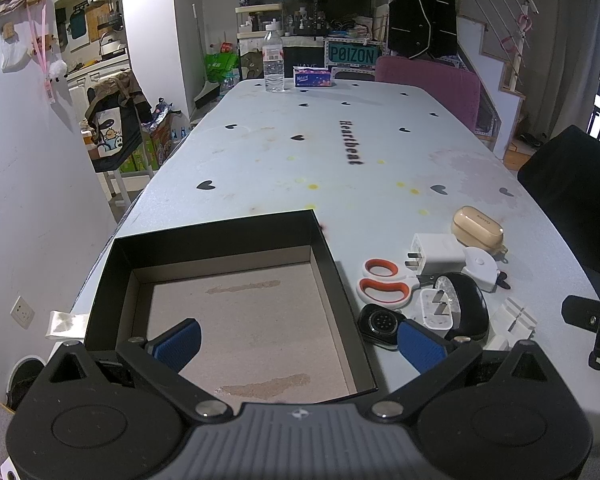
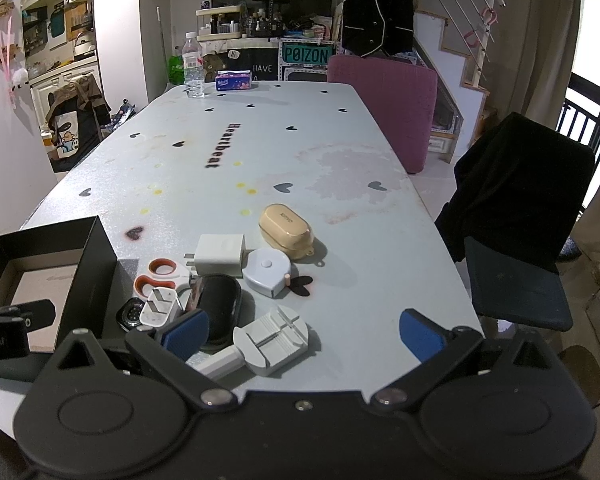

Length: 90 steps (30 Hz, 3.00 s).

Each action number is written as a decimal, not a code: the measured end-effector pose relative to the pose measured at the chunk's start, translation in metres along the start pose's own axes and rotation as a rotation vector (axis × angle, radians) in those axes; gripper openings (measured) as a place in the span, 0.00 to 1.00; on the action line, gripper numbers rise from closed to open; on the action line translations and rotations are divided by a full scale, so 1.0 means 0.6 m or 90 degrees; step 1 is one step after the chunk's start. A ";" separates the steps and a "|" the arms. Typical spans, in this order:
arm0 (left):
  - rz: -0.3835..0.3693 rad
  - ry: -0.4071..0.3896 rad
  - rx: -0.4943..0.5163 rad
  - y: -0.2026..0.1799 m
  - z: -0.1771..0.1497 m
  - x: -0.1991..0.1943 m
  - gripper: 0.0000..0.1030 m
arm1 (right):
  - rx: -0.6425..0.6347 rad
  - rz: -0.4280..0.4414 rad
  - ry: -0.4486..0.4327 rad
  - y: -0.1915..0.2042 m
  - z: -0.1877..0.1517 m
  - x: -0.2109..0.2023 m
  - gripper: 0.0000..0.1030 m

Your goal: Organize rigid objects

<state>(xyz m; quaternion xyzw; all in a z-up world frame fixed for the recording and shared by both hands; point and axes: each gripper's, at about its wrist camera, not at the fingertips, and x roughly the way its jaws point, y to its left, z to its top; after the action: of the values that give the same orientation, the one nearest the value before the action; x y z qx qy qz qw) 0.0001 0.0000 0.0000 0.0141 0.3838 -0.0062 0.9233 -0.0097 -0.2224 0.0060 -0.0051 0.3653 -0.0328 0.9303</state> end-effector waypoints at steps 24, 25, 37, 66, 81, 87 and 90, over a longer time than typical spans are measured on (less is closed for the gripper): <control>0.000 0.000 0.000 0.000 0.000 0.000 1.00 | 0.000 -0.003 0.001 0.001 -0.001 0.001 1.00; 0.000 -0.001 0.000 0.000 0.000 0.000 1.00 | 0.000 -0.003 0.001 0.001 -0.001 0.001 1.00; 0.001 -0.001 0.000 0.000 0.000 0.000 1.00 | 0.000 -0.003 0.000 0.000 -0.001 0.001 1.00; 0.098 -0.036 -0.095 0.112 0.022 -0.011 1.00 | 0.021 -0.017 0.018 -0.004 -0.003 0.025 1.00; 0.151 0.017 -0.160 0.196 0.003 0.035 0.81 | 0.033 -0.002 0.046 -0.002 -0.009 0.053 1.00; 0.143 0.059 -0.151 0.203 -0.015 0.056 0.60 | 0.030 0.005 0.061 0.001 -0.015 0.072 0.99; 0.136 0.077 -0.150 0.206 -0.023 0.066 0.52 | 0.030 0.007 0.067 0.004 -0.019 0.080 0.97</control>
<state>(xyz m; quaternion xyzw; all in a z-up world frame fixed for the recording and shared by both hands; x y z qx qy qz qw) 0.0208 0.1239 -0.0350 -0.0530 0.4331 0.1379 0.8892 0.0176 -0.2231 -0.0353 0.0206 0.4128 -0.0369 0.9098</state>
